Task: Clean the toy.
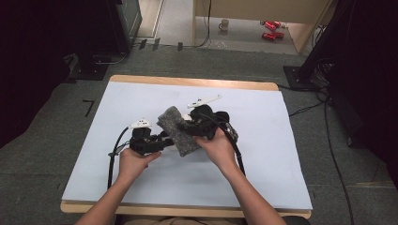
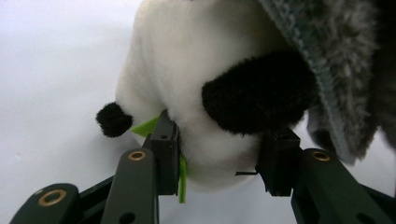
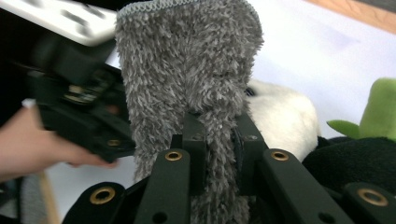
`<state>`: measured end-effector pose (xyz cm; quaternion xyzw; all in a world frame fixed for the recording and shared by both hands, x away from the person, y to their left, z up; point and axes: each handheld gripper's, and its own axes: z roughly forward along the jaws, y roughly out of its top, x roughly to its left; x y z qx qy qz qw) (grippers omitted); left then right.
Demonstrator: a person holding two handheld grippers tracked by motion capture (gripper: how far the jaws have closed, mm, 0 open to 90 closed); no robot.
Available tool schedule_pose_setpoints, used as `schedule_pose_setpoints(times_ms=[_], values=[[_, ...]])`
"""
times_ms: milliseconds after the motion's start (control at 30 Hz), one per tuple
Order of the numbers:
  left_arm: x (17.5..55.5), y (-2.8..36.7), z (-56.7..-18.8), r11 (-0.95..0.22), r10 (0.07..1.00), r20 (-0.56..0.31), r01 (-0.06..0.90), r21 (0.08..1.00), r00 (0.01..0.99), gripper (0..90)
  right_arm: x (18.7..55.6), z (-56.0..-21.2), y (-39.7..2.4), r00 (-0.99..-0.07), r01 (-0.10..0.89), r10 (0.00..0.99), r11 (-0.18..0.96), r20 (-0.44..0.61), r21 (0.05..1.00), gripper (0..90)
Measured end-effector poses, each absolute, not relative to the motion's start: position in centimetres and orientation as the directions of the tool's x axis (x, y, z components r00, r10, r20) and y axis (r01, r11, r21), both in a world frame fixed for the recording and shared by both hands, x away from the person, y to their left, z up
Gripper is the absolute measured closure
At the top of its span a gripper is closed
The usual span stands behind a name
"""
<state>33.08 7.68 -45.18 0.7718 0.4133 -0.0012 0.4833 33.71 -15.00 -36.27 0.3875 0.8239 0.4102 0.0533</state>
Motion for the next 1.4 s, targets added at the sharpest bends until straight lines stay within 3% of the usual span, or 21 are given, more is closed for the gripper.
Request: schedule_pose_setpoints(times_ms=[300, 467, 633, 833, 967, 1400], values=[[33.2, 7.7, -45.4, -0.205, 0.642, -0.387, 0.635, 0.745, 0.662, 56.9, 34.0, -37.1, -15.3, -0.698, 0.562, 0.701, 0.408, 0.147, 0.719, 78.8], [33.5, 8.0, -45.5, -0.208, 0.635, -0.394, 0.638, 0.742, 0.665, 57.1, 34.3, -37.0, -17.0, -0.652, 0.590, 0.749, 0.404, 0.118, 0.699, 78.8], [33.6, 7.9, -45.5, -0.220, 0.629, -0.386, 0.630, 0.745, 0.675, 57.1, 34.7, -36.9, -19.1, -0.623, 0.624, 0.766, 0.363, 0.159, 0.692, 78.2], [34.2, 8.2, -45.5, -0.220, 0.613, -0.410, 0.644, 0.733, 0.675, 57.1, 34.8, -36.1, -21.6, -0.551, 0.645, 0.823, 0.318, 0.135, 0.695, 79.2], [34.5, 7.9, -45.4, -0.219, 0.604, -0.413, 0.641, 0.736, 0.681, 57.0, 34.9, -36.3, -24.2, -0.518, 0.676, 0.833, 0.258, 0.196, 0.691, 79.9], [35.6, 8.1, -45.2, -0.222, 0.587, -0.448, 0.666, 0.712, 0.674, 56.9, 33.9, -35.7, -26.6, -0.466, 0.670, 0.868, 0.217, 0.175, 0.710, 81.1]])
